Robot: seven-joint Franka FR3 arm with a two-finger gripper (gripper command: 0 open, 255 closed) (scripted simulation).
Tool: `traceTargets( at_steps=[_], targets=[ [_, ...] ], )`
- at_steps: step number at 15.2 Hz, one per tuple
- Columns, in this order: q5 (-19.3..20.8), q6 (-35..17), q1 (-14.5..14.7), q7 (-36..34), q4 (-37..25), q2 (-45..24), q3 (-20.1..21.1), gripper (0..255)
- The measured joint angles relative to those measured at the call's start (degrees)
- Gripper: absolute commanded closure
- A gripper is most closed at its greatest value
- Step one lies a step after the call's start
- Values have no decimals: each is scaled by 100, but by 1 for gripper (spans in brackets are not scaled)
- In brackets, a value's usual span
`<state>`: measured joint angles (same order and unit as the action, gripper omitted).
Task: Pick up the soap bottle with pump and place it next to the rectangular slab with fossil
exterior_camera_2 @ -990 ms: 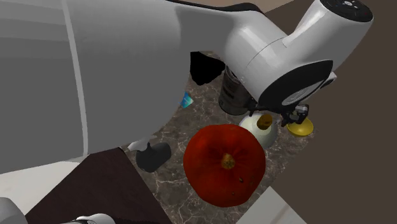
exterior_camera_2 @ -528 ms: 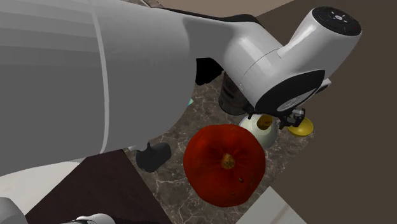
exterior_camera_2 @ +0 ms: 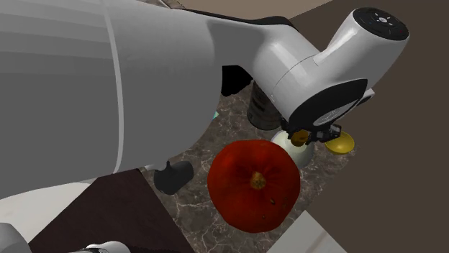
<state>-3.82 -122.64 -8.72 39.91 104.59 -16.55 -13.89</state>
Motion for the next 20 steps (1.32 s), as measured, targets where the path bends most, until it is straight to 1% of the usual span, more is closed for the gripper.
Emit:
traceTargets(
  at_steps=[6, 14, 20],
  targets=[
    [6, 29, 3, -5, -9, 17, -1, 255],
    [71, 531, 18, -47, -315, 217, -21, 255],
    [103, 979, 12, -54, -668, 316, -36, 255]
  ],
)
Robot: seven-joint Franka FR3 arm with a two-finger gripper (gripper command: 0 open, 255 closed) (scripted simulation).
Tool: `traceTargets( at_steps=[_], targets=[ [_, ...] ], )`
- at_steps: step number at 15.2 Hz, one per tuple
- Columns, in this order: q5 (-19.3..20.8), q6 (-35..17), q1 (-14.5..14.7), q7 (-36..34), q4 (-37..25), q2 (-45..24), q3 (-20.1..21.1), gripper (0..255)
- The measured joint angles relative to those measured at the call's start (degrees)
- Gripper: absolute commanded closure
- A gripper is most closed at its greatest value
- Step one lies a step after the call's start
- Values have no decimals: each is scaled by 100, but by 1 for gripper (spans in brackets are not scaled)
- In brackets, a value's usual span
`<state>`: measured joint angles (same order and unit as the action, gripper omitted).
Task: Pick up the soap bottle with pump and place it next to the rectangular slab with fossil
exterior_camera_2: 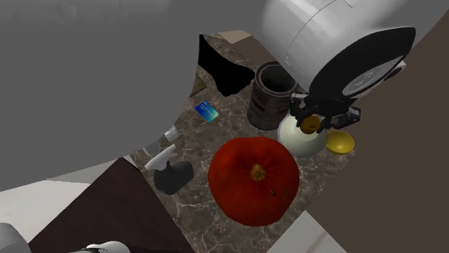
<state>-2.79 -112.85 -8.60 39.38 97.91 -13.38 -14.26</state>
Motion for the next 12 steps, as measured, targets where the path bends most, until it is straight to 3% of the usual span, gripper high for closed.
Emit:
traceTargets(
  at_steps=[12],
  targets=[
    [39, 875, 1, -34, -764, 116, -11, 255]
  ],
)
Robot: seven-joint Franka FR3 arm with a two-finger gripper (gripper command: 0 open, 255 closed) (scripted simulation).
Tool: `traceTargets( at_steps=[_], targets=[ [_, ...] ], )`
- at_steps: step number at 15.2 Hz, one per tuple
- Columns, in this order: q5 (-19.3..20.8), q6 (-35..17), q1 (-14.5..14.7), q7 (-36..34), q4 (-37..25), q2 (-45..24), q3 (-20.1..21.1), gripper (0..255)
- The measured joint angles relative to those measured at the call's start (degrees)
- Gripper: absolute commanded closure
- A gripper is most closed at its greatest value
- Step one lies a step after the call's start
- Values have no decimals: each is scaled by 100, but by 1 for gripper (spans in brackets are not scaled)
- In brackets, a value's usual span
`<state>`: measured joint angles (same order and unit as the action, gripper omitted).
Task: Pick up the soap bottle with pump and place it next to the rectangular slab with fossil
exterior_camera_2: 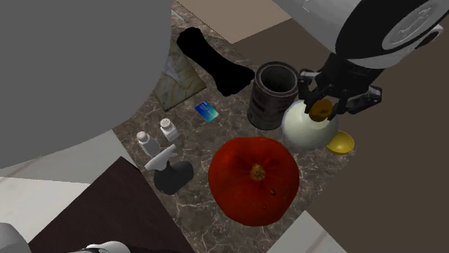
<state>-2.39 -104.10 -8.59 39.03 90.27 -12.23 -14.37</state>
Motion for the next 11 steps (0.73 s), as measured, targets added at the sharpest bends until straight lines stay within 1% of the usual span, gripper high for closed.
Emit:
traceTargets(
  at_steps=[11],
  targets=[
    [-27, 905, -54, 34, -1011, -109, -21, 255]
  ],
)
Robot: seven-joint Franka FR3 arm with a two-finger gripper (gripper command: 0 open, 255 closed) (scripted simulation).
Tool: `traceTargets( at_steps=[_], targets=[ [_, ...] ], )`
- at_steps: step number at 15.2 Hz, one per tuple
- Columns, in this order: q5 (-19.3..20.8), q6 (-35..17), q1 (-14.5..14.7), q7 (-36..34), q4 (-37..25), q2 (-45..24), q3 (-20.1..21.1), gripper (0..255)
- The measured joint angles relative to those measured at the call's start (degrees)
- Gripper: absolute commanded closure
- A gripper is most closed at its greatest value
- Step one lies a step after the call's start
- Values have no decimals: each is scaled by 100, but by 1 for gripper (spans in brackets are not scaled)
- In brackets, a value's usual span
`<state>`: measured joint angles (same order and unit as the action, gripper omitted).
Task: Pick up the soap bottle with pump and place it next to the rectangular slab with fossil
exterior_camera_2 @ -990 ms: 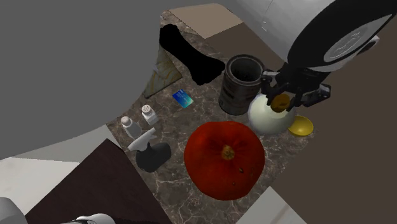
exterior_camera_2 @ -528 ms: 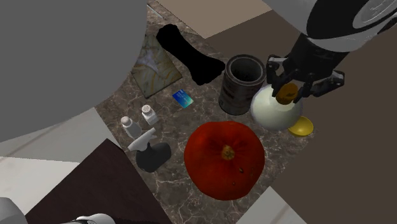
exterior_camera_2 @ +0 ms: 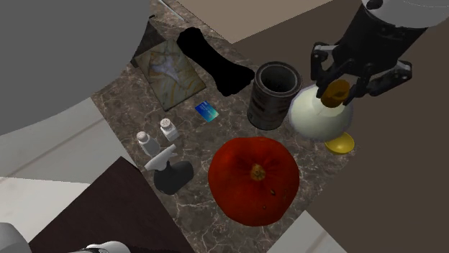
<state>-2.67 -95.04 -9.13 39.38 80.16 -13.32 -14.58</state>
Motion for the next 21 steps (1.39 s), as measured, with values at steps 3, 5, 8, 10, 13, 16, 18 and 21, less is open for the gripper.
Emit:
traceTargets(
  at_steps=[3, 5, 8, 10, 13, 16, 18, 21],
  targets=[
    [-14, 243, -3, -15, -304, -61, 5, 255],
    [-30, 446, -29, 5, -562, -117, -4, 255],
    [-48, 681, -46, 6, -864, -187, -6, 255],
    [23, 621, 78, -140, -580, 42, 39, 255],
    [152, 489, 319, -465, -28, 475, 155, 255],
    [297, 319, 557, -840, 686, 1029, 311, 255],
    [357, 305, 685, -1080, 973, 1302, 424, 255],
    [432, 217, 895, -1512, 1471, 1711, 645, 255]
  ],
)
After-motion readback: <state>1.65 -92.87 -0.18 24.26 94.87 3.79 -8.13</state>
